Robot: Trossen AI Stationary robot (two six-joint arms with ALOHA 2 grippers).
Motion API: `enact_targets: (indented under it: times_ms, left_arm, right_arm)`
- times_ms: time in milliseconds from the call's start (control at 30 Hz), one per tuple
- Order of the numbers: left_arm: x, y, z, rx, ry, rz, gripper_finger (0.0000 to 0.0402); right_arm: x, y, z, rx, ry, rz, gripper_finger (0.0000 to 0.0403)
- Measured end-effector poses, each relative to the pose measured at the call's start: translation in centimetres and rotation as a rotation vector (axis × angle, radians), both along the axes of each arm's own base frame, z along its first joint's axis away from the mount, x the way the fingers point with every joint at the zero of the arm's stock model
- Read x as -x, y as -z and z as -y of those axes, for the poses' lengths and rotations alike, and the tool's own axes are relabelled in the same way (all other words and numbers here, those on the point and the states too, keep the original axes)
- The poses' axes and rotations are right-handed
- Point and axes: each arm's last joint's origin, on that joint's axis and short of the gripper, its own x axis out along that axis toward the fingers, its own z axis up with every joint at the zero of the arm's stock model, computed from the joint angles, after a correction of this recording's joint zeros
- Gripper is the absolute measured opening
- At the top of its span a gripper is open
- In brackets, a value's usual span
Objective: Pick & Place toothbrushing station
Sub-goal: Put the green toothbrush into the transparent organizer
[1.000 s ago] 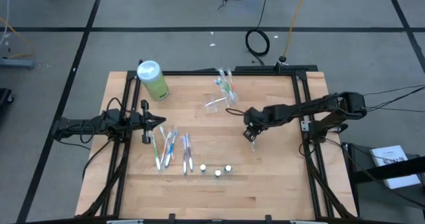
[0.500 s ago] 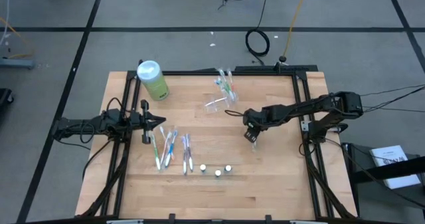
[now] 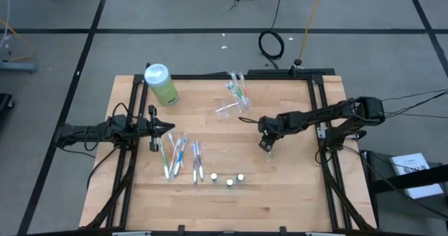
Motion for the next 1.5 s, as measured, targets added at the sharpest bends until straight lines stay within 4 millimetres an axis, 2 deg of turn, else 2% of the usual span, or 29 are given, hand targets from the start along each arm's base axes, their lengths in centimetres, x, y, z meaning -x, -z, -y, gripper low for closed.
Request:
enact_targets:
  times_ms: [433, 900, 1000, 1167, 1500]
  left_arm:
    - [0.0, 0.0, 0.0, 0.000, 0.001, 0.000, 0.0026]
    - [0.0, 0.0, 0.0, 0.000, 0.000, 0.000, 0.0026]
    - [0.0, 0.0, 0.0, 0.000, 0.001, 0.000, 0.0026]
    - [0.0, 0.0, 0.0, 0.000, 0.001, 0.000, 0.0026]
    - [0.0, 0.0, 0.0, 0.000, 0.001, 0.000, 0.0026]
  right_arm:
    - [0.0, 0.1, 0.0, 0.011, -0.025, 0.004, 0.0103]
    - [-0.5, 0.0, 0.1, 0.053, -0.151, 0.033, 0.0017]
    - [-0.4, -0.1, 0.1, 0.056, -0.169, 0.035, 0.0010]
    - [-0.1, -1.2, 0.0, 0.052, -0.172, 0.077, 0.0016]
    - [0.3, -6.2, 0.0, 0.160, -0.189, 0.359, 0.0011]
